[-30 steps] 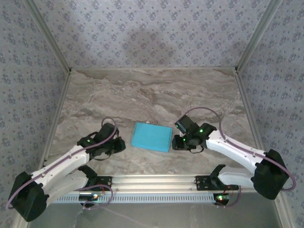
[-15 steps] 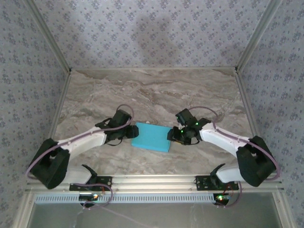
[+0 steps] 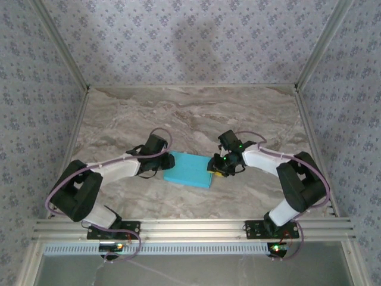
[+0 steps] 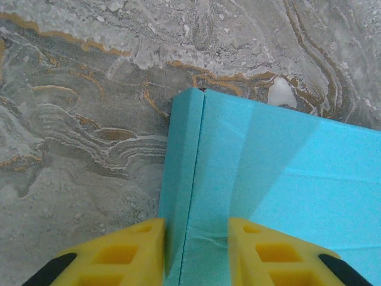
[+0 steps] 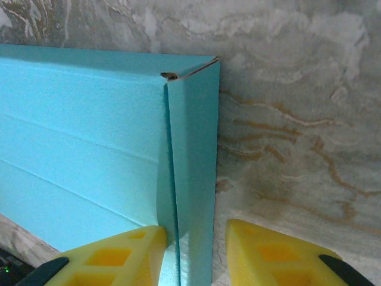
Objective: Fold the paper box
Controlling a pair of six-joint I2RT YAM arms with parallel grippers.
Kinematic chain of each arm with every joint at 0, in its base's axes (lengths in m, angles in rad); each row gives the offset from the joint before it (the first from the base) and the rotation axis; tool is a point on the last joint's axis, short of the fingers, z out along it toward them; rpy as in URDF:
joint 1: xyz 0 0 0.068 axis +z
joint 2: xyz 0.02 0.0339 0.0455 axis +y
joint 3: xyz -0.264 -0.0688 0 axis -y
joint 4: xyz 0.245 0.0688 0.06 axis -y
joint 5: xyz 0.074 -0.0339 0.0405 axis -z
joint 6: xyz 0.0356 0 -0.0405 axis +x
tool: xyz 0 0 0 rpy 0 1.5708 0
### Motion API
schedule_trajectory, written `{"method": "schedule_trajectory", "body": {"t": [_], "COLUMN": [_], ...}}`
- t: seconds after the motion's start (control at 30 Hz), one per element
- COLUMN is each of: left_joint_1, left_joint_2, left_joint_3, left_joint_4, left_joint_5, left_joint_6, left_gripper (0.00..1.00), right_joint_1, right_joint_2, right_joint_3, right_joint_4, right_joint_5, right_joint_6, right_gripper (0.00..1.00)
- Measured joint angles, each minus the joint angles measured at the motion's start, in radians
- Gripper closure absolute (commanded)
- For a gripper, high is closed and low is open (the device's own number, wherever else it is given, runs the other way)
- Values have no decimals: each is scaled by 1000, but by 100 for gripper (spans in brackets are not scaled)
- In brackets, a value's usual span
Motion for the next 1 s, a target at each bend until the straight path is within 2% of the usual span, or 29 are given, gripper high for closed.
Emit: {"method": "schedule_trajectory", "body": {"t": [0.27,0.5,0.6,0.77,0.87,0.9,0.93,1.0], "left_joint_1": [-37,-53,-60,-72,-72,-72,-72,-72], "left_joint_2": [-49,-99,-108,-136,-202,-223,-244,-281], "left_joint_3": [-64,-96,-97,-97,-89,-80,-67,-29], "left_joint_4": [36,13,-9,-67,-124,-142,-163,-201], "left_joint_5": [1,20,34,35,17,7,-1,-20], "left_joint_6": [-42,-66,-73,-66,-51,-43,-30,-13], "left_gripper": [71,66,57,45,27,11,1,0], "right_joint_1": [-49,-58,-58,-58,-58,-58,-58,-58], "right_joint_2": [34,47,47,26,-29,-53,-84,-143], "right_joint_3": [43,60,60,60,59,59,59,63], "right_joint_4": [-44,-59,-61,-80,-112,-118,-125,-144], "right_joint_5": [-19,-31,-31,-5,19,23,26,34], "right_joint_6": [-76,-103,-106,-137,-153,-157,-163,-177], "right_gripper": [67,68,66,56,52,50,48,35]}}
